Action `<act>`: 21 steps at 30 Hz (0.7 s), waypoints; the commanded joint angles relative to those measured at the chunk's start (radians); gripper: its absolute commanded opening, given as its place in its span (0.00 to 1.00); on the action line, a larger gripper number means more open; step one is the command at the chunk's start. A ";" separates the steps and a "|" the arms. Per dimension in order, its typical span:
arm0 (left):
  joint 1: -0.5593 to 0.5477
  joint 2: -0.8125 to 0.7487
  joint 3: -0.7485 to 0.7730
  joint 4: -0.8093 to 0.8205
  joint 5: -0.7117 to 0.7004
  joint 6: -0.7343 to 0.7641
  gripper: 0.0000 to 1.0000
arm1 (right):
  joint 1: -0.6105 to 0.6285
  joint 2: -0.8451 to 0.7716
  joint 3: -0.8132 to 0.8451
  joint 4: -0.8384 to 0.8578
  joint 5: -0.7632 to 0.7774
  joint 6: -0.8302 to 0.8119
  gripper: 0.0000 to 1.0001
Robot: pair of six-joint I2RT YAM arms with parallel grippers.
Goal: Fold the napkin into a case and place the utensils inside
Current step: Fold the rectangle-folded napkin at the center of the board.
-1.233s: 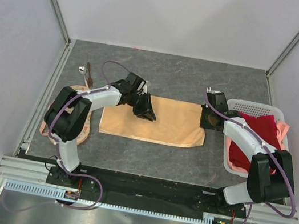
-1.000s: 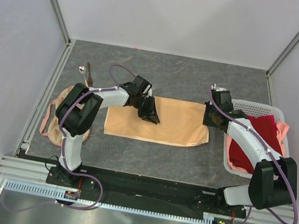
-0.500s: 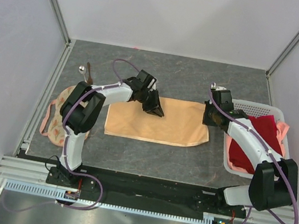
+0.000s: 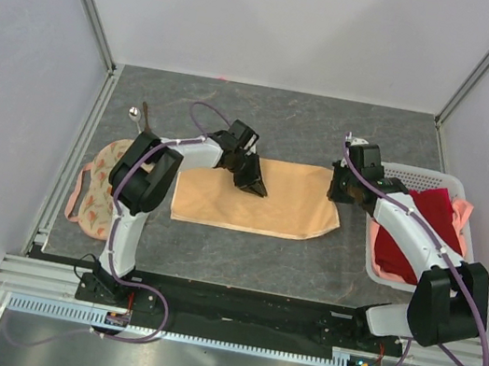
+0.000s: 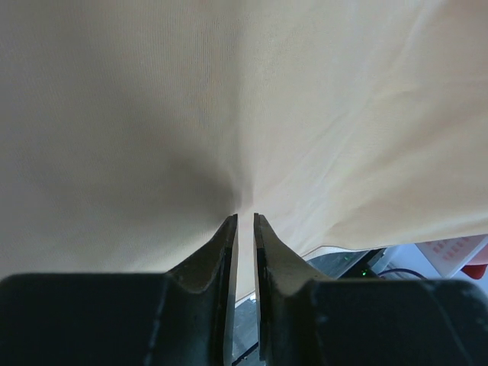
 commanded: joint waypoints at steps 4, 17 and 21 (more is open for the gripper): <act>-0.040 0.059 0.066 0.003 -0.008 -0.047 0.20 | -0.001 -0.038 0.050 0.038 -0.097 -0.012 0.00; -0.099 -0.007 0.092 0.027 0.025 -0.061 0.20 | 0.039 0.015 0.123 0.051 -0.147 -0.007 0.00; -0.051 -0.119 0.025 0.018 0.049 -0.030 0.20 | 0.047 0.018 0.123 0.047 -0.148 -0.022 0.00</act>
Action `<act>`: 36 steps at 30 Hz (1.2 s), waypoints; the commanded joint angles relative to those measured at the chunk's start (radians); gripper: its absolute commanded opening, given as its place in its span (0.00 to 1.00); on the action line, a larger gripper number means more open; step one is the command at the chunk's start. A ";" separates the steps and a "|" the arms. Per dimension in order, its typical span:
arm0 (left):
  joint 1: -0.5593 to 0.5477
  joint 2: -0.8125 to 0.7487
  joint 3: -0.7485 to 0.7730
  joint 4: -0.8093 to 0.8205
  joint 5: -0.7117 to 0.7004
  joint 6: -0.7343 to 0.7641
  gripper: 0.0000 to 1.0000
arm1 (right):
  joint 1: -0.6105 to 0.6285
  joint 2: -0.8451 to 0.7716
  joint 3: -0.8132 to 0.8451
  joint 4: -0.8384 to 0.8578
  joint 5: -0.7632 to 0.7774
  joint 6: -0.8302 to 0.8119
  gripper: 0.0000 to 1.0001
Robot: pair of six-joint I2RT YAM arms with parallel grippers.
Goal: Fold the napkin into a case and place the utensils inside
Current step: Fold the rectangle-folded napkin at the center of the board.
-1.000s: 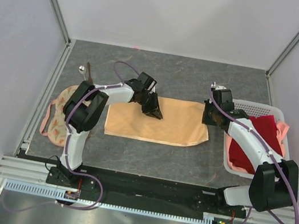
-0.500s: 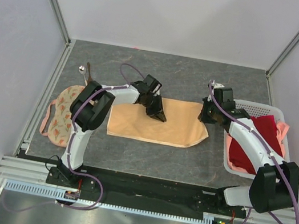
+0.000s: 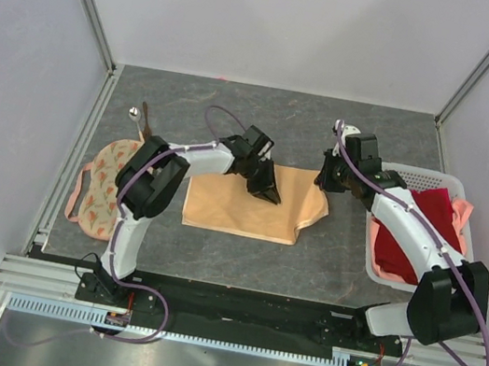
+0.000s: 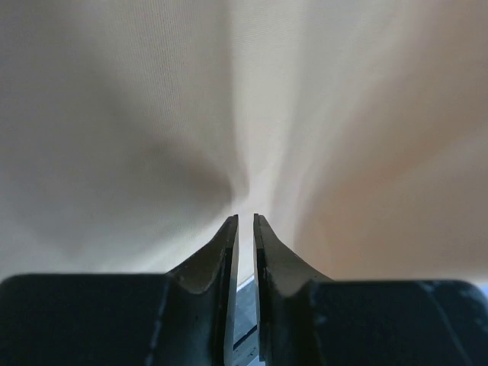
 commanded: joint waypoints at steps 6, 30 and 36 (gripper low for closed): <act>0.184 -0.336 -0.231 -0.016 0.020 0.084 0.19 | 0.051 0.043 0.080 0.000 -0.015 -0.023 0.00; 0.213 -0.623 -0.766 0.101 -0.224 0.091 0.15 | 0.415 0.379 0.471 -0.015 -0.012 0.088 0.00; 0.212 -0.707 -0.777 0.046 -0.268 0.057 0.12 | 0.439 0.429 0.464 0.042 -0.024 0.144 0.00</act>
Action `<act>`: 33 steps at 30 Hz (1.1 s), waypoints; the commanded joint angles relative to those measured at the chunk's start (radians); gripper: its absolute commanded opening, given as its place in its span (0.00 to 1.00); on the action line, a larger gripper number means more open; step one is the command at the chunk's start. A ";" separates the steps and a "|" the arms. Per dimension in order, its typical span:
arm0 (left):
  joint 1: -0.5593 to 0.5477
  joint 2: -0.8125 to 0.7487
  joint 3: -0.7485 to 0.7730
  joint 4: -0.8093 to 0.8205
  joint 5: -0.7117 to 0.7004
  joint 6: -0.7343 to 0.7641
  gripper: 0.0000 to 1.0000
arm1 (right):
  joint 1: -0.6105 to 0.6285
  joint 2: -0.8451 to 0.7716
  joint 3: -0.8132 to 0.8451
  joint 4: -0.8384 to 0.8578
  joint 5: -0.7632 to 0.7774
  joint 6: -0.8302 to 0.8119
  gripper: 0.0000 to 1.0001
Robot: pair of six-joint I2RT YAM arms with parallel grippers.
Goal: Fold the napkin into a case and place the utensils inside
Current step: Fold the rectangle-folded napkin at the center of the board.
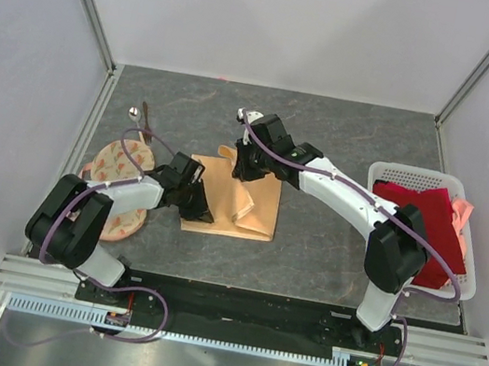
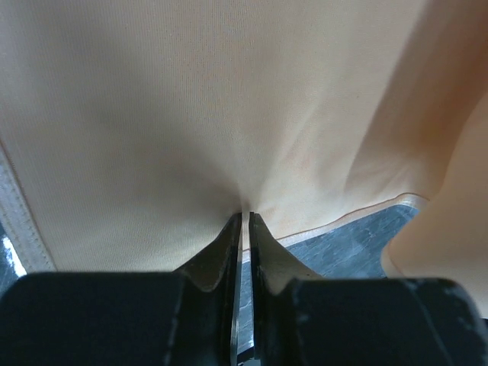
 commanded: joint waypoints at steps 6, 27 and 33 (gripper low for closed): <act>0.077 -0.284 -0.007 -0.189 -0.178 -0.102 0.12 | 0.013 0.053 -0.036 0.153 -0.045 0.099 0.00; 0.138 -0.100 -0.090 -0.091 -0.112 -0.087 0.09 | 0.042 0.147 0.030 0.224 -0.128 0.181 0.00; 0.138 -0.103 -0.096 -0.086 -0.114 -0.089 0.09 | 0.051 0.187 0.067 0.236 -0.140 0.199 0.00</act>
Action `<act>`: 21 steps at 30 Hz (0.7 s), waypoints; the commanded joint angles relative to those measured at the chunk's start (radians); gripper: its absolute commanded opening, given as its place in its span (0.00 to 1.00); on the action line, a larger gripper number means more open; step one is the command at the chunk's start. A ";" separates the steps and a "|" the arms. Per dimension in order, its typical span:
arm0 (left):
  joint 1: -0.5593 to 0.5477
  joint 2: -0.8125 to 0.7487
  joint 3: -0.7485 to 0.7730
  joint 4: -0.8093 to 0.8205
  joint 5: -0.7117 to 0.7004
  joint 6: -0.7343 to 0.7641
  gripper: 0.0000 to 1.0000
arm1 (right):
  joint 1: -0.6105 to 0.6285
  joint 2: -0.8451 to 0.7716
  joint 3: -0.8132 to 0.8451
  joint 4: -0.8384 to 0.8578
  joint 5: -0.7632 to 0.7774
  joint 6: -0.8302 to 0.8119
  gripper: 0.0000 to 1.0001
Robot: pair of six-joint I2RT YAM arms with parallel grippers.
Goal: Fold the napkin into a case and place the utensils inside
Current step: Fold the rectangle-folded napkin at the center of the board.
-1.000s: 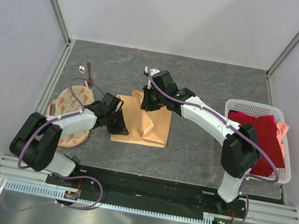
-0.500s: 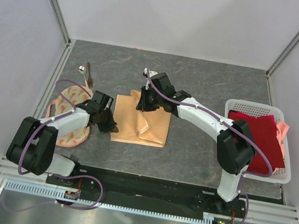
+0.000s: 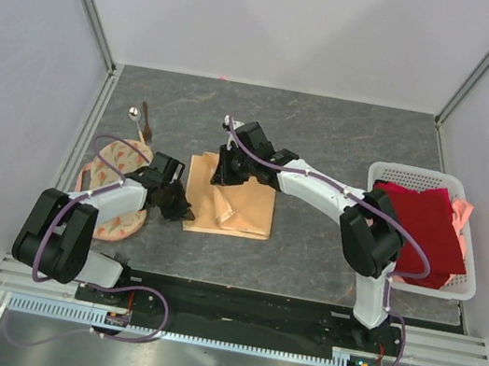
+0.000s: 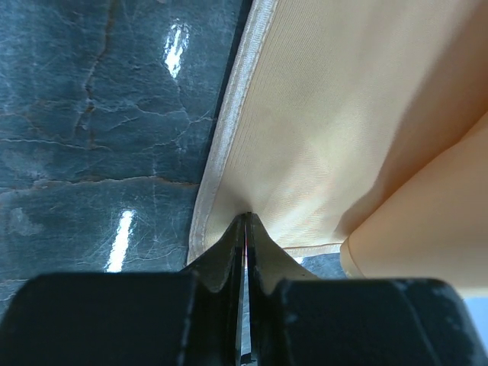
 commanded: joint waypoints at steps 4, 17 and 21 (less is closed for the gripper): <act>0.000 0.006 -0.031 0.010 -0.024 -0.017 0.09 | 0.009 0.057 0.091 0.062 -0.036 0.034 0.00; 0.000 -0.004 -0.043 0.015 -0.023 -0.017 0.09 | 0.019 0.138 0.159 0.068 -0.064 0.054 0.00; 0.000 -0.006 -0.045 0.015 -0.021 -0.018 0.08 | 0.023 0.154 0.171 0.071 -0.067 0.055 0.00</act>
